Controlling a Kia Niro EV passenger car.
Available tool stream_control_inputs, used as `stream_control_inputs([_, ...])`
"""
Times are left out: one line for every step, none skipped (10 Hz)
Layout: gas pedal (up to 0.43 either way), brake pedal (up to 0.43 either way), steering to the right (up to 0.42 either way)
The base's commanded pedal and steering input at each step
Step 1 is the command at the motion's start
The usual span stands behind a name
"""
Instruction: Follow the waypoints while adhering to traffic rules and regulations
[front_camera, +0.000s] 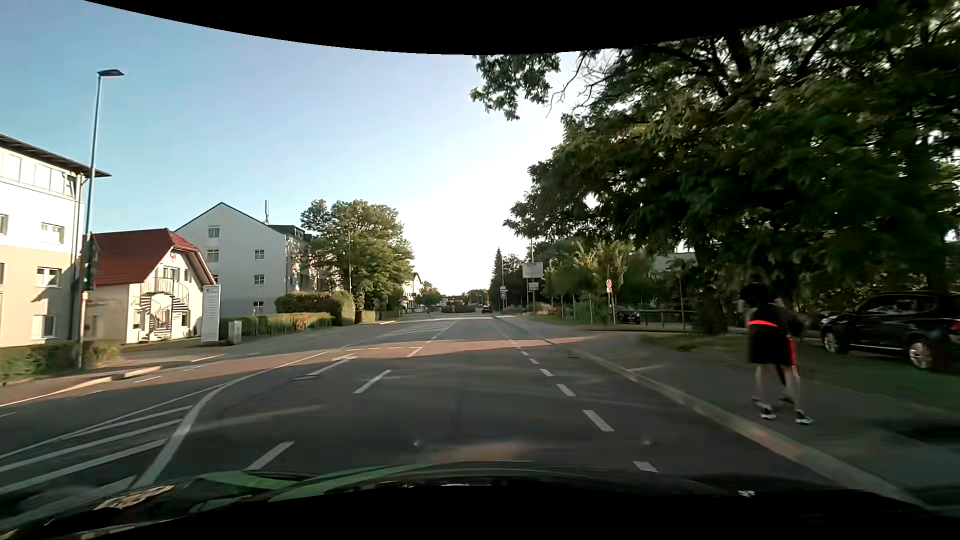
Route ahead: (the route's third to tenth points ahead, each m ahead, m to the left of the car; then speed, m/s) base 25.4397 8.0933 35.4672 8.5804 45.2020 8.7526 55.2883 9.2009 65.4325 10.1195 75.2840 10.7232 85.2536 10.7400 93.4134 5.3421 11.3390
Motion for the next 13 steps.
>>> stream_control_inputs([0.118, 0.0, -0.011])
stream_control_inputs([0.118, 0.0, -0.009])
stream_control_inputs([0.118, 0.0, -0.007])
stream_control_inputs([0.118, 0.0, -0.008])
stream_control_inputs([0.118, 0.0, -0.007])
stream_control_inputs([0.118, 0.0, -0.007])
stream_control_inputs([0.118, 0.0, -0.007])
stream_control_inputs([0.11, 0.0, -0.007])
stream_control_inputs([0.11, 0.0, -0.007])
stream_control_inputs([0.11, 0.0, -0.006])
stream_control_inputs([0.11, 0.0, -0.006])
stream_control_inputs([0.11, 0.0, -0.006])
stream_control_inputs([0.11, 0.0, -0.007])
